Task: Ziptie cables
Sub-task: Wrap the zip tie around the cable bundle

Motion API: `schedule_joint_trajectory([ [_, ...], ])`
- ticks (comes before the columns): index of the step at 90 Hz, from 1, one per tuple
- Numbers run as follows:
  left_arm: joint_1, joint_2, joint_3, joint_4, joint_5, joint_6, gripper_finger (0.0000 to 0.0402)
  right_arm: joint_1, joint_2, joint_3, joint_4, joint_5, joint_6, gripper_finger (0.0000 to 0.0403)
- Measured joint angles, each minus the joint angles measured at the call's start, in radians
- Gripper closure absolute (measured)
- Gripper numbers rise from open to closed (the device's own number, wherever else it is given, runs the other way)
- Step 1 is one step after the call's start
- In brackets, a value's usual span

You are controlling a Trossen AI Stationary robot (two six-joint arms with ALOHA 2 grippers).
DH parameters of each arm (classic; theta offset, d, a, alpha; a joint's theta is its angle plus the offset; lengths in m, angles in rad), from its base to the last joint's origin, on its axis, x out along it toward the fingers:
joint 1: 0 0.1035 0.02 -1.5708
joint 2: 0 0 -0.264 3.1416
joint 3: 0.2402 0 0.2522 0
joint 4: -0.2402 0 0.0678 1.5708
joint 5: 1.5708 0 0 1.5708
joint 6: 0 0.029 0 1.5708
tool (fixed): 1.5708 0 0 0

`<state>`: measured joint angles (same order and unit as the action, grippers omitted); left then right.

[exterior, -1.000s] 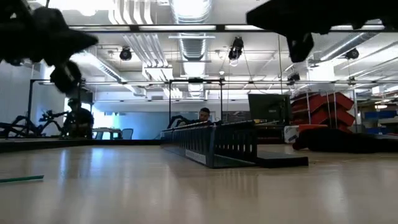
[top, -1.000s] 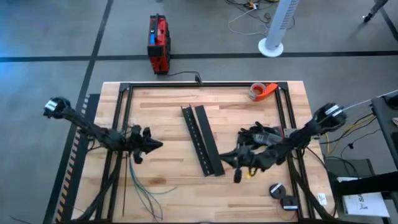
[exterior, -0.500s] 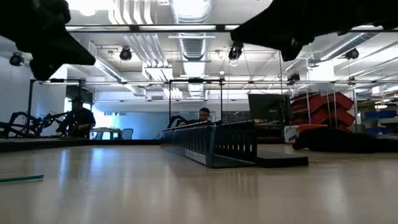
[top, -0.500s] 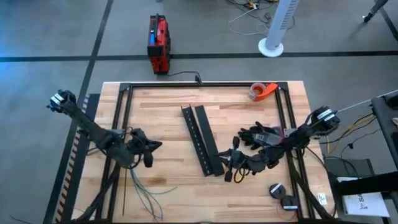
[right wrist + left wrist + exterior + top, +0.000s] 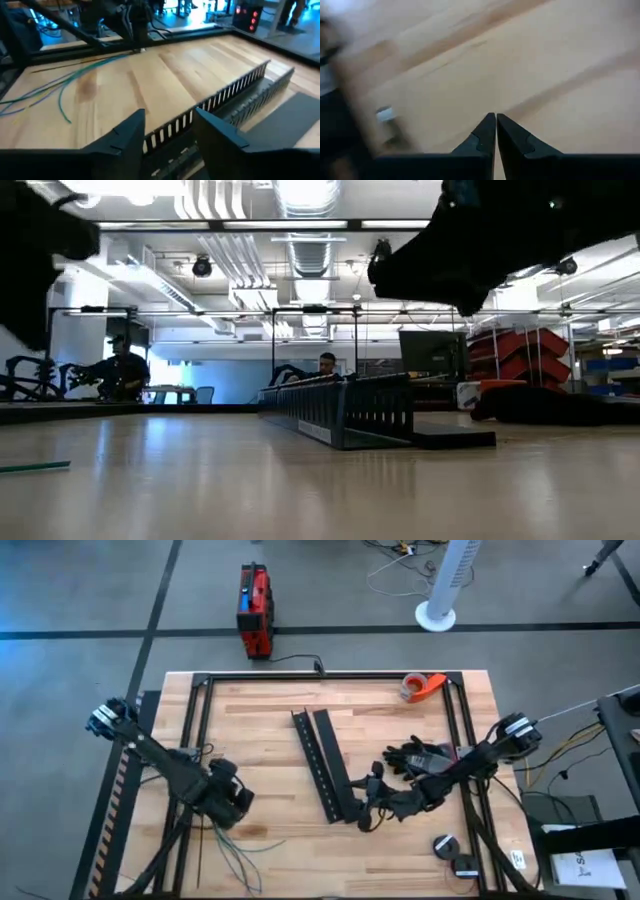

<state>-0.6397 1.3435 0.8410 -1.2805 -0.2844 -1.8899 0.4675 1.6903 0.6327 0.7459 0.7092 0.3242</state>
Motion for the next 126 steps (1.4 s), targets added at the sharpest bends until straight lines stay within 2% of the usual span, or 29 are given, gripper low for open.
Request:
schedule_joint_trajectory([
  [9, 0.053, 0.030, -0.003, -0.113, 0.175, -0.015, 0.0394, -0.010, 0.035, 0.000, 0.000, -0.001, 0.048, 0.0218],
  [17, 0.073, 0.037, -0.019, -0.099, 0.275, 0.011, 0.0385, -0.020, 0.068, 0.000, 0.004, -0.001, 0.077, 0.0209],
  [37, 0.094, 0.010, -0.123, 0.081, 0.276, 0.091, 0.0362, -0.035, 0.158, 0.038, 0.030, 0.000, 0.088, 0.0198],
  [48, 0.095, 0.028, -0.125, 0.075, 0.269, 0.075, 0.0341, -0.032, 0.201, 0.091, 0.027, -0.012, 0.088, 0.0196],
  [67, 0.106, 0.036, -0.129, 0.080, 0.278, 0.020, 0.0297, -0.032, 0.257, 0.178, 0.024, -0.104, 0.051, 0.0197],
  [87, 0.105, 0.051, -0.146, 0.180, 0.457, 0.039, 0.0269, -0.032, 0.255, 0.211, -0.022, -0.115, -0.005, 0.0195],
  [96, 0.103, 0.078, -0.147, 0.181, 0.486, 0.041, 0.0263, -0.032, 0.232, 0.211, -0.034, -0.115, -0.015, 0.0198],
  [106, 0.103, 0.123, -0.157, 0.267, 0.496, 0.051, 0.0261, -0.031, 0.205, 0.212, -0.062, -0.115, -0.021, 0.0197],
  [116, 0.106, 0.175, -0.175, 0.343, 0.543, 0.093, 0.0261, -0.027, 0.184, 0.211, -0.110, -0.115, -0.020, 0.0193],
  [126, 0.107, 0.220, -0.167, 0.350, 0.607, 0.109, 0.0267, -0.016, 0.155, 0.211, -0.166, -0.115, -0.019, 0.0193],
])
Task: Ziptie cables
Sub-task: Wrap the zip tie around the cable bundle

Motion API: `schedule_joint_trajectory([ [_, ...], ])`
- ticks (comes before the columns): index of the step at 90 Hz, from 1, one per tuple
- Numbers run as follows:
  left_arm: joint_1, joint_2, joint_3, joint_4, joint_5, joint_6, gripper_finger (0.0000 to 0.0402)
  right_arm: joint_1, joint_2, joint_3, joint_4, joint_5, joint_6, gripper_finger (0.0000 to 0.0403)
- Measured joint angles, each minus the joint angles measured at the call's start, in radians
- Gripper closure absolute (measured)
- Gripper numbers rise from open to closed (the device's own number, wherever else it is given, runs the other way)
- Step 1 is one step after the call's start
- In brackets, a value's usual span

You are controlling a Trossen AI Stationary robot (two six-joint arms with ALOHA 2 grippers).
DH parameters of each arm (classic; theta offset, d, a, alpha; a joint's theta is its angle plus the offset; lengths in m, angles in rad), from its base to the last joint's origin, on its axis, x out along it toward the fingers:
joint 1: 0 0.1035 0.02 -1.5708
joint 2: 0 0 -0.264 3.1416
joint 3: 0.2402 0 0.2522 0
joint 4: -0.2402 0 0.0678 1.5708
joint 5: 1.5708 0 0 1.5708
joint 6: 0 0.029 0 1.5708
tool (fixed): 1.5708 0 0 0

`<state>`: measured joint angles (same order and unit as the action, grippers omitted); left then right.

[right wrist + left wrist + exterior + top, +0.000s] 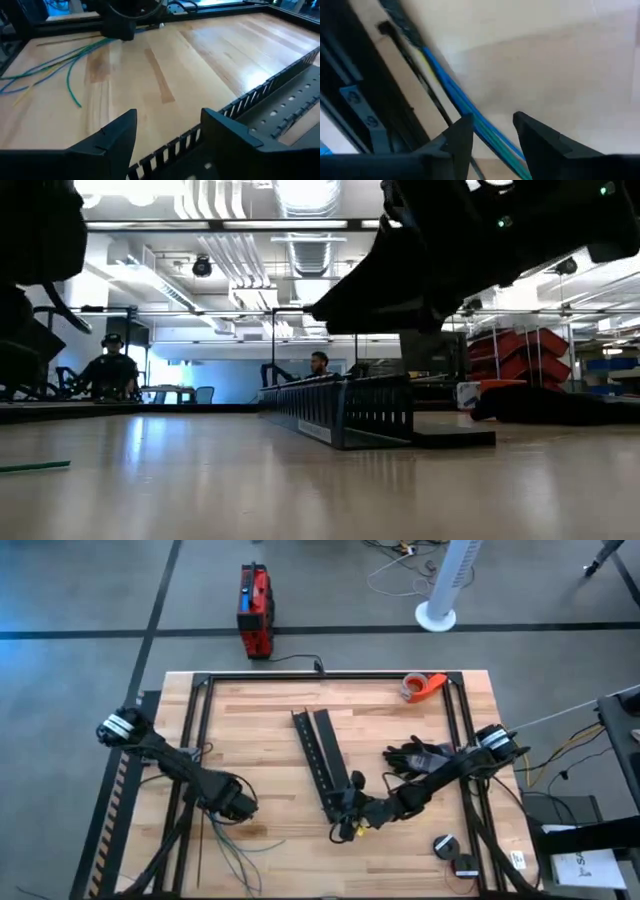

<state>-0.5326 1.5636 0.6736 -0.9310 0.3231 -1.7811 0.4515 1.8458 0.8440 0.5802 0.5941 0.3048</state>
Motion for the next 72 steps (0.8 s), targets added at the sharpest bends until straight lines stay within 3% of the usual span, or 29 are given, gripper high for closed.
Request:
schedule_joint_trajectory([
  [26, -0.006, -0.060, 0.057, -0.007, -0.096, 0.183, 0.0298, 0.002, -0.104, 0.000, -0.153, 0.009, -0.003, 0.0201],
  [41, -0.030, -0.100, 0.082, -0.063, 0.056, 0.281, 0.0309, 0.002, -0.109, 0.000, -0.160, 0.010, -0.016, 0.0202],
  [62, -0.045, -0.083, 0.056, -0.053, 0.060, 0.416, 0.0309, 0.000, -0.094, -0.001, -0.157, 0.009, -0.010, 0.0203],
  [72, -0.046, -0.043, 0.012, 0.012, 0.143, 0.438, 0.0319, 0.000, -0.094, -0.001, -0.158, 0.009, -0.015, 0.0203],
])
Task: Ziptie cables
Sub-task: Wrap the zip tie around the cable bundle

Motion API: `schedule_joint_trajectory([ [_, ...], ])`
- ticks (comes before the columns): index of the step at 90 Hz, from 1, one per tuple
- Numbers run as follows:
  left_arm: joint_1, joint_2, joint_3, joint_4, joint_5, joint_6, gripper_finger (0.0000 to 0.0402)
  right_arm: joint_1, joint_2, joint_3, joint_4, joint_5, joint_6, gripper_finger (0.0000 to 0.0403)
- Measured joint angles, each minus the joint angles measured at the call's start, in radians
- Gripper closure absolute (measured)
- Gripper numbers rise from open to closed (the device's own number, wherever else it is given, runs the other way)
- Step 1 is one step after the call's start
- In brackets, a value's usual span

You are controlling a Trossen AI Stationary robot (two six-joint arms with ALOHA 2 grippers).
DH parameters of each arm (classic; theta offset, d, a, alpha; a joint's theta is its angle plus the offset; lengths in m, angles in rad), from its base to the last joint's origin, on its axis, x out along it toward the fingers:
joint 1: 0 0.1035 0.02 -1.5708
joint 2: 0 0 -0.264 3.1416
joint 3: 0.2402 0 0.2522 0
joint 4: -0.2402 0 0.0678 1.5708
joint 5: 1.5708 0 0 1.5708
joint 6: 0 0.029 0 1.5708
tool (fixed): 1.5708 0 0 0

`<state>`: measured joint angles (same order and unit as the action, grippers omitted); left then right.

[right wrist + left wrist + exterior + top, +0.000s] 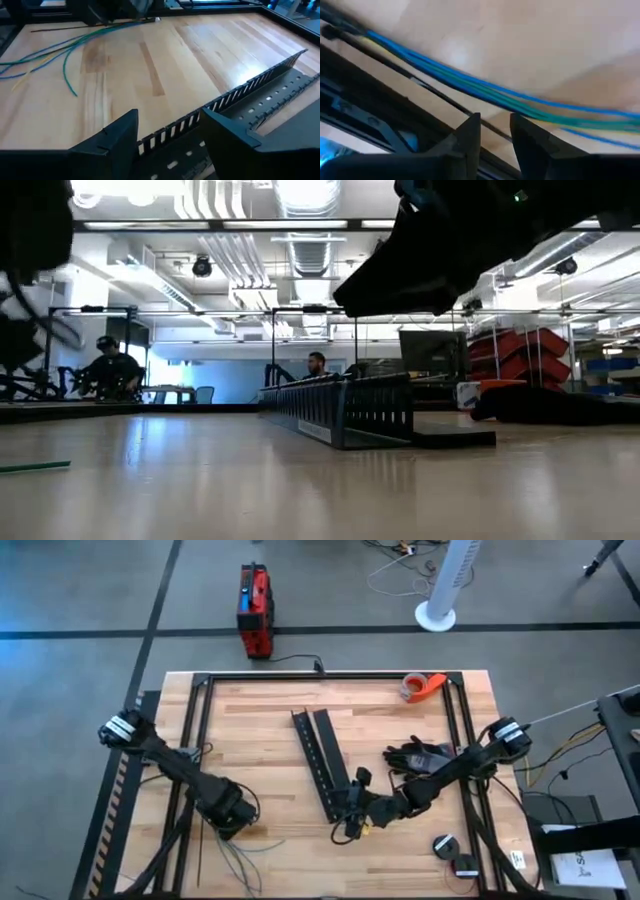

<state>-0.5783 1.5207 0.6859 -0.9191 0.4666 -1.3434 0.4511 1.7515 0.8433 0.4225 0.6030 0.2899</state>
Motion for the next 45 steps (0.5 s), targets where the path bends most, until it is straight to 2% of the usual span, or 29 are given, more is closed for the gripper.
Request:
schedule_joint_trajectory([
  [12, 0.001, 0.046, -0.035, 0.100, 0.048, 0.088, 0.0335, 0.000, -0.003, 0.000, 0.002, 0.000, -0.013, 0.0203],
  [20, 0.006, 0.077, -0.037, 0.145, 0.039, 0.159, 0.0344, 0.000, -0.003, 0.000, 0.002, 0.001, -0.018, 0.0203],
  [45, 0.050, 0.157, 0.085, 0.189, -0.070, 0.414, 0.0361, -0.007, -0.003, 0.029, 0.014, 0.001, -0.068, 0.0203],
])
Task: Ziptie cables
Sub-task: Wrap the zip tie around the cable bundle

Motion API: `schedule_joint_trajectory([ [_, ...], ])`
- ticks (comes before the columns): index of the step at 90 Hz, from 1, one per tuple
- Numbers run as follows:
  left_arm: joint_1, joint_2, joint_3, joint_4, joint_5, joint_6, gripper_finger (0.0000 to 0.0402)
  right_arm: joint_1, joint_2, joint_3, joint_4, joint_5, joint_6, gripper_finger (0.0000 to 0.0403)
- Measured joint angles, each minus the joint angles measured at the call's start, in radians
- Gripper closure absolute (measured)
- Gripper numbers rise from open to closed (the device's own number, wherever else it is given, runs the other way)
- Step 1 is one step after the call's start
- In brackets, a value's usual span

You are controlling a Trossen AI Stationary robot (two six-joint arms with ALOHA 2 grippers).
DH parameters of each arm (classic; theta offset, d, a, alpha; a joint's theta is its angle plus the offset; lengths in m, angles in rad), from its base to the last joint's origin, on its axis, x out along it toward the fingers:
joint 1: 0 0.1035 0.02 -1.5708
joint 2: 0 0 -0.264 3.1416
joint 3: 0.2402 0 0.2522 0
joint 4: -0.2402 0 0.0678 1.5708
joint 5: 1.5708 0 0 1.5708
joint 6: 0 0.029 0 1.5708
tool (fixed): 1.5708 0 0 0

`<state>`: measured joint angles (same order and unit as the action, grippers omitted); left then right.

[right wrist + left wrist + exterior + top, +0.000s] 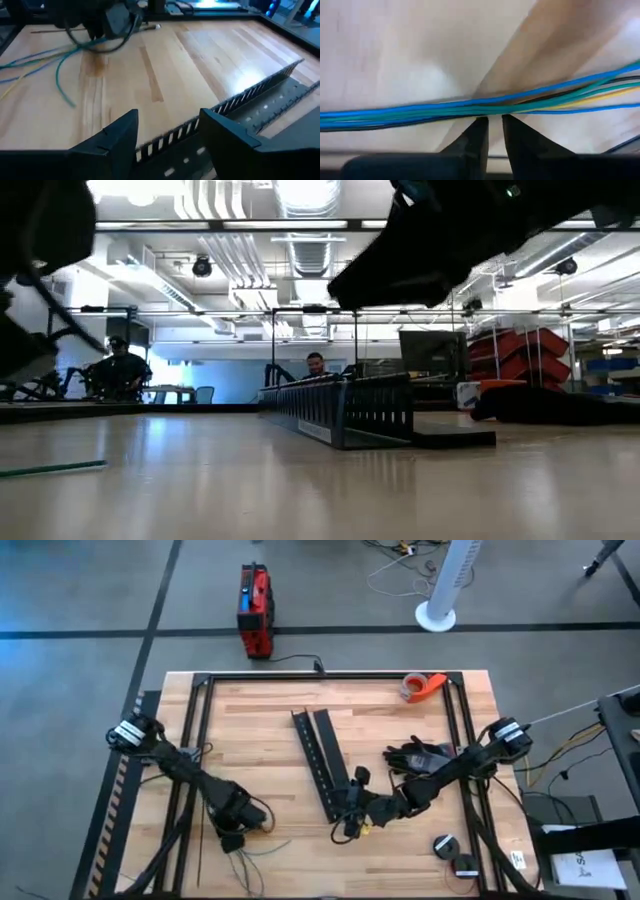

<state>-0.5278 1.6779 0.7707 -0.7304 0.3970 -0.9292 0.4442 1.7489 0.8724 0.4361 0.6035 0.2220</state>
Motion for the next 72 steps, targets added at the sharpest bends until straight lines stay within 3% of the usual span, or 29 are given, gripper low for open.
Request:
schedule_joint_trajectory([
  [24, 0.059, 0.015, 0.137, 0.117, -0.302, 0.367, 0.0378, 0.000, 0.000, 0.090, -0.013, -0.001, -0.118, 0.0203],
  [41, 0.132, 0.018, 0.204, 0.350, -0.741, 0.609, 0.0380, -0.004, 0.000, 0.106, -0.023, -0.001, -0.142, 0.0203],
  [46, 0.150, 0.017, 0.235, 0.372, -0.772, 0.628, 0.0380, -0.011, 0.000, 0.103, -0.043, -0.001, -0.130, 0.0203],
  [54, 0.180, -0.006, 0.272, 0.275, -0.765, 0.619, 0.0380, -0.022, 0.000, 0.102, -0.074, -0.005, -0.090, 0.0203],
  [72, 0.160, -0.085, 0.291, 0.088, -0.744, 0.446, 0.0380, -0.047, 0.002, 0.101, -0.083, -0.052, -0.038, 0.0204],
])
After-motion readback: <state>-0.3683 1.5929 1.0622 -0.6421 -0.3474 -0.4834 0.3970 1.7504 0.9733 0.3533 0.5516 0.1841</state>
